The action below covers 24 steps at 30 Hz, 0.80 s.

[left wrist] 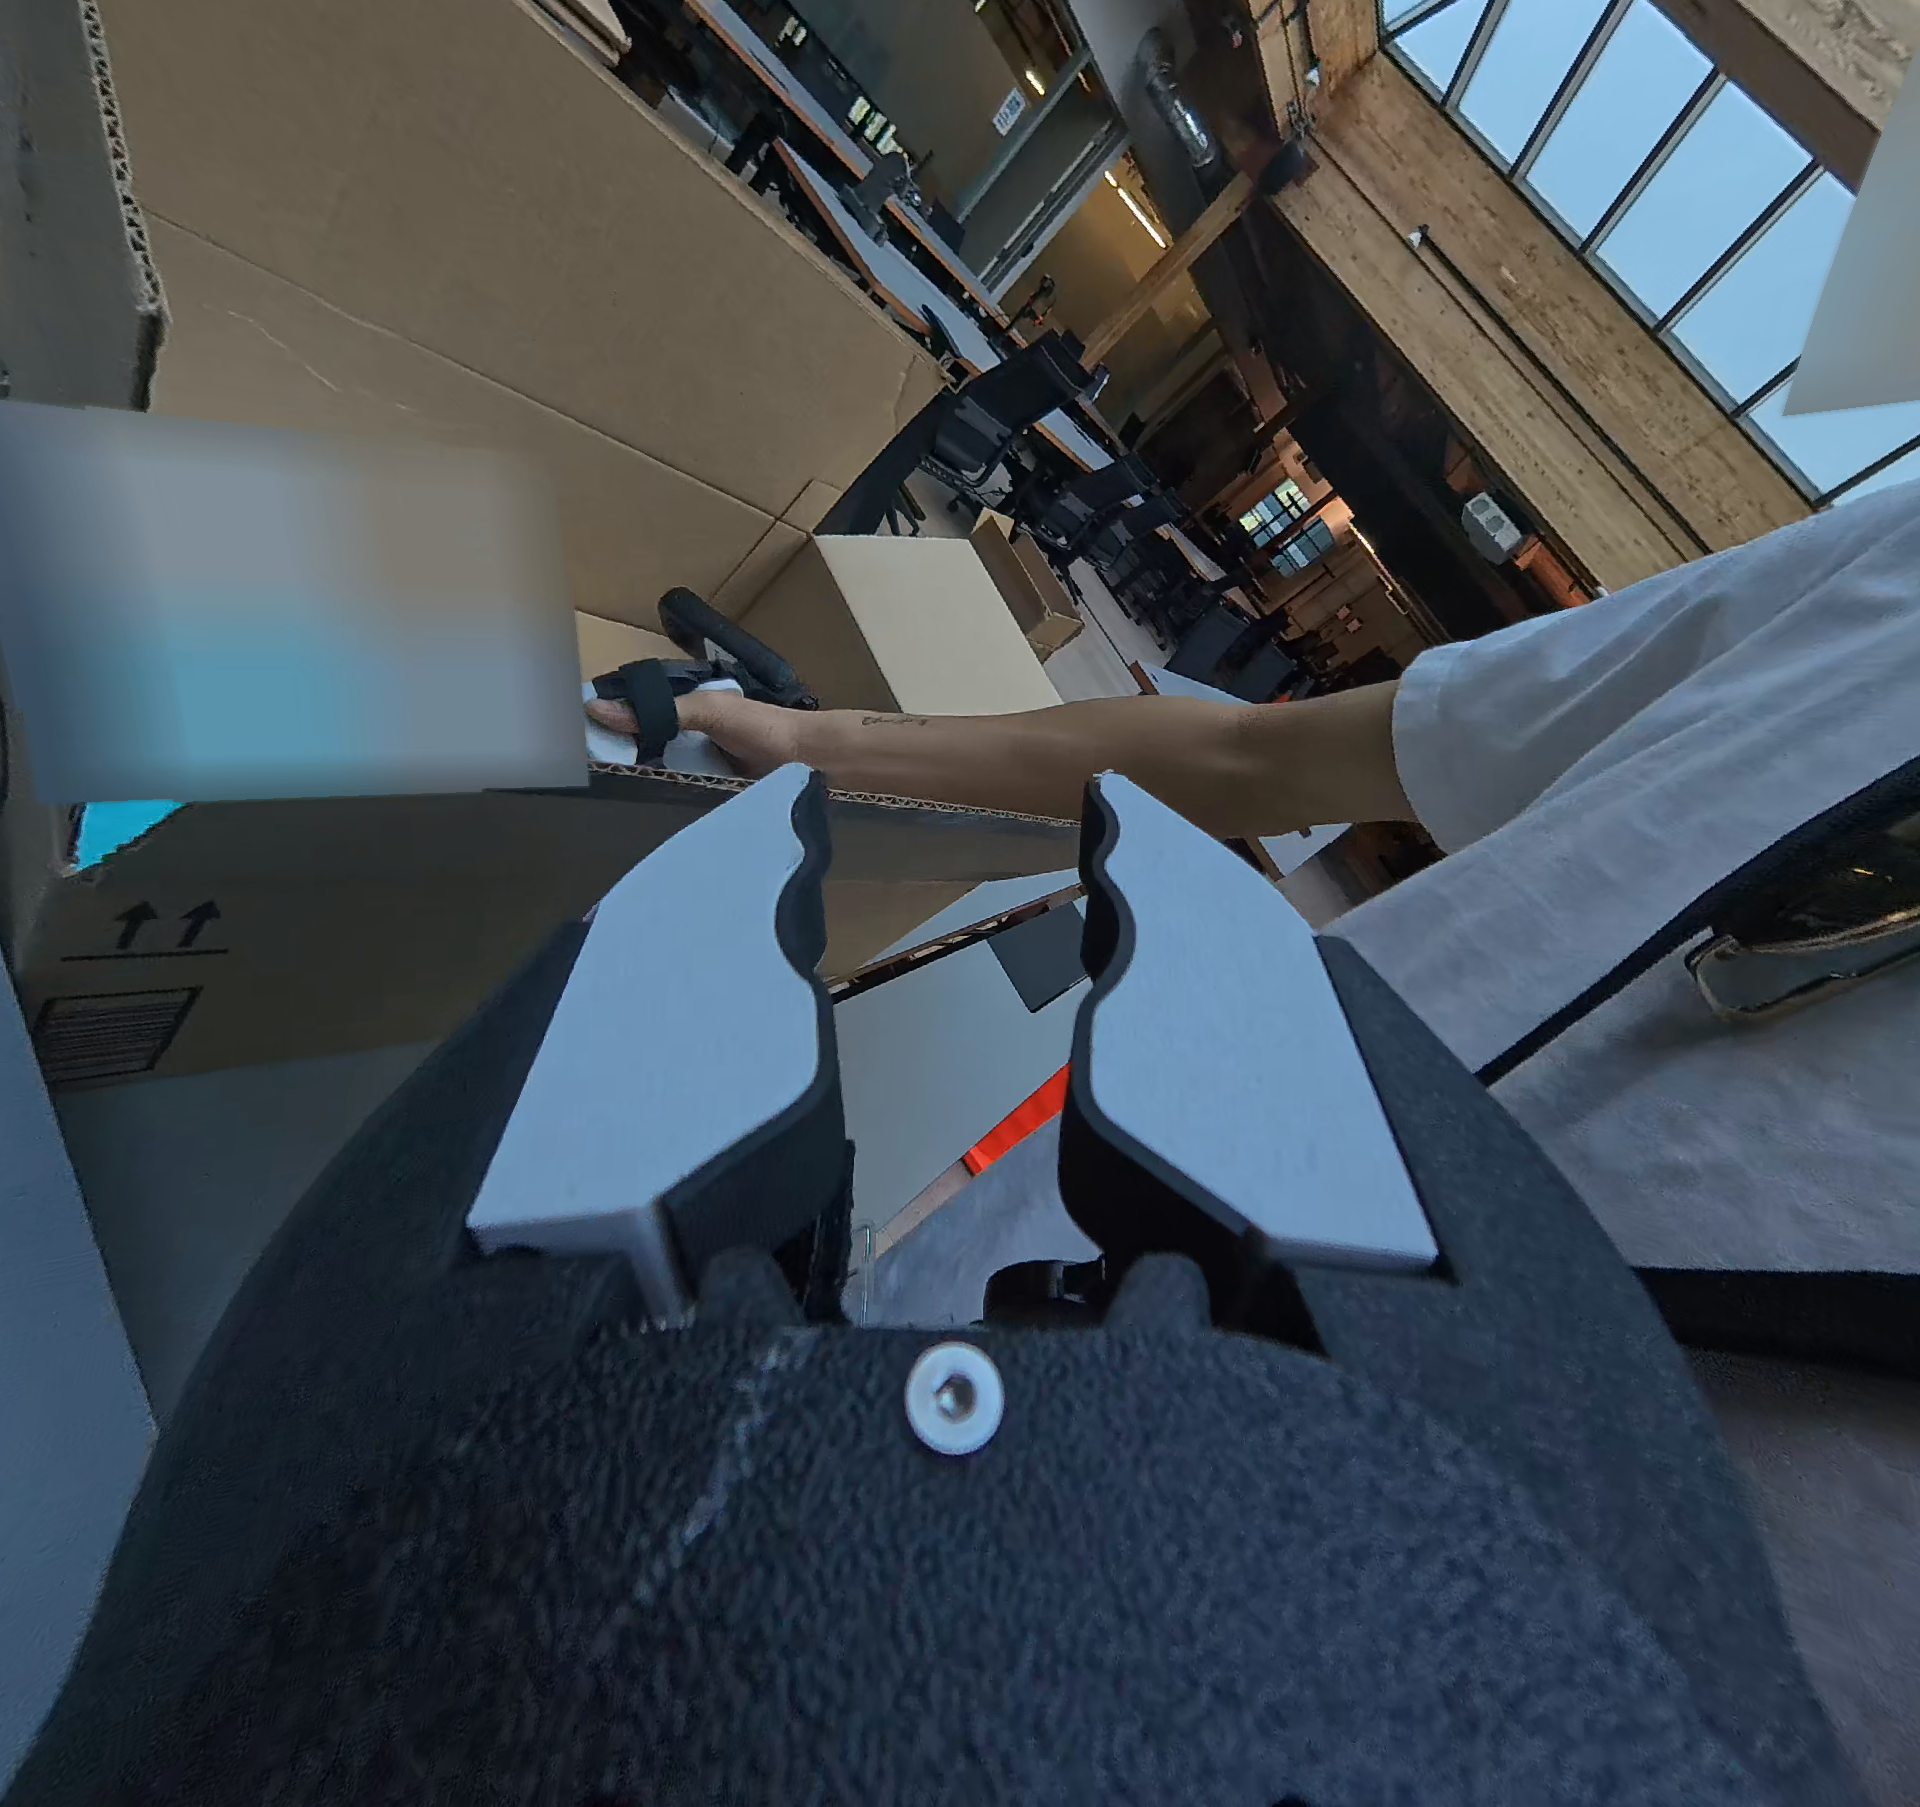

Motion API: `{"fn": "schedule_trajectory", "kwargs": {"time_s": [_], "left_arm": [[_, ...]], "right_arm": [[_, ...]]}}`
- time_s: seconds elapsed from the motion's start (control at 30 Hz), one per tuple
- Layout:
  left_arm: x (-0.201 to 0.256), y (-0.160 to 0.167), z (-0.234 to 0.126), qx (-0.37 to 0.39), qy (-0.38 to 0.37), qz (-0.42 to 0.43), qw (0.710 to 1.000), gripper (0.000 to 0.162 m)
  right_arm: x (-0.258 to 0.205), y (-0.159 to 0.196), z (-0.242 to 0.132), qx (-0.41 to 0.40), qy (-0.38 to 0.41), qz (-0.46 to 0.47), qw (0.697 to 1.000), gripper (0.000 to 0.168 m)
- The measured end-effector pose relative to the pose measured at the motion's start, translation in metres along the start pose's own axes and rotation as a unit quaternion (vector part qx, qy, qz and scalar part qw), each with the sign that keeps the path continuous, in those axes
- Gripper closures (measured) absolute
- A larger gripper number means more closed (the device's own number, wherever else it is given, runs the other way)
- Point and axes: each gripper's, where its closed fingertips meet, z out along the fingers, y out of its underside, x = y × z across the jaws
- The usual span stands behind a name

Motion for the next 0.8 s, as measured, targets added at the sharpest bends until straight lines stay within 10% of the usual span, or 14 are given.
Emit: {"fn": "schedule_trajectory", "kwargs": {"time_s": [0.3, 0.47, 0.6, 0.63, 0.8], "left_arm": [[-0.013, -0.004, -0.021, 0.025, -0.030, -0.012, 0.999, 0.117], [-0.021, -0.007, -0.033, 0.034, -0.043, -0.020, 0.998, 0.117], [-0.026, -0.010, -0.041, 0.037, -0.053, -0.020, 0.998, 0.117], [-0.026, -0.011, -0.042, 0.037, -0.053, -0.018, 0.998, 0.117], [-0.025, -0.017, -0.047, 0.040, -0.038, 0.007, 0.998, 0.117]], "right_arm": [[-0.051, -0.030, 0.044, 0.014, -0.039, -0.033, 0.999, 0.068], [-0.102, -0.055, 0.038, 0.070, -0.219, -0.020, 0.973, 0.124], [-0.074, -0.014, 0.089, -0.069, 0.004, -0.186, 0.980, 0.109], [-0.073, -0.019, 0.091, -0.052, 0.025, -0.200, 0.978, 0.132], [-0.122, -0.012, 0.054, -0.027, -0.062, -0.201, 0.977, 0.155]]}}
